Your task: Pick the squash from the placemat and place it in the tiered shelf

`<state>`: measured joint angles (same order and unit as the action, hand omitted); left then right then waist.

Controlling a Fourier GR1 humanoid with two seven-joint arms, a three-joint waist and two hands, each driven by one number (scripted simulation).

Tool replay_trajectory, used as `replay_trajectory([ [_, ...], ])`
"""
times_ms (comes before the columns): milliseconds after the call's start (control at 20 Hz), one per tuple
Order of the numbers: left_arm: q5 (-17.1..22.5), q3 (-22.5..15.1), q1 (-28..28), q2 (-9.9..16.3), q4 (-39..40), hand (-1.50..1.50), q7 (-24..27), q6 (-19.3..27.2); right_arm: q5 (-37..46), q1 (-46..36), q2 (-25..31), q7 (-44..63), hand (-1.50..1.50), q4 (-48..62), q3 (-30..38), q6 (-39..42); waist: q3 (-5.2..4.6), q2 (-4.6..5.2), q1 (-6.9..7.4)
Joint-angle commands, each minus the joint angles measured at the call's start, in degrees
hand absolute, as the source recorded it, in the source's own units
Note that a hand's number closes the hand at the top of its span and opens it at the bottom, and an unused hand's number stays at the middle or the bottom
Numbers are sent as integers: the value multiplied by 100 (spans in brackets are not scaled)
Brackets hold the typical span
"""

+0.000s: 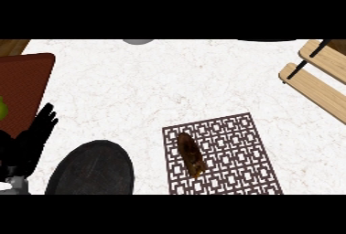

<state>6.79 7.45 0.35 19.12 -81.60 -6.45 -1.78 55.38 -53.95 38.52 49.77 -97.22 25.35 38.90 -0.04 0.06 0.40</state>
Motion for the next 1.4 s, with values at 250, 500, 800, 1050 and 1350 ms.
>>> replay_trajectory([
  [250,-174,-65,-12,-147,-110,0,-59,25,173,695,229,-845,150,1225,268,-1475,7,2,8],
  [500,-93,202,-47,-38,311,0,139,-180,-59,483,231,-773,150,1644,397,-1770,2,-1,-4],
  [800,-121,142,146,-31,-146,0,34,-260,150,678,407,-777,-150,2541,719,-2669,5,-3,14],
  [1050,-123,215,274,-79,-195,0,65,-298,123,983,767,-1712,-150,3316,438,-2773,5,4,17],
  [1350,-207,236,-12,-204,114,0,153,-284,-282,644,717,-1714,-150,3303,558,-3158,3,1,-5],
])
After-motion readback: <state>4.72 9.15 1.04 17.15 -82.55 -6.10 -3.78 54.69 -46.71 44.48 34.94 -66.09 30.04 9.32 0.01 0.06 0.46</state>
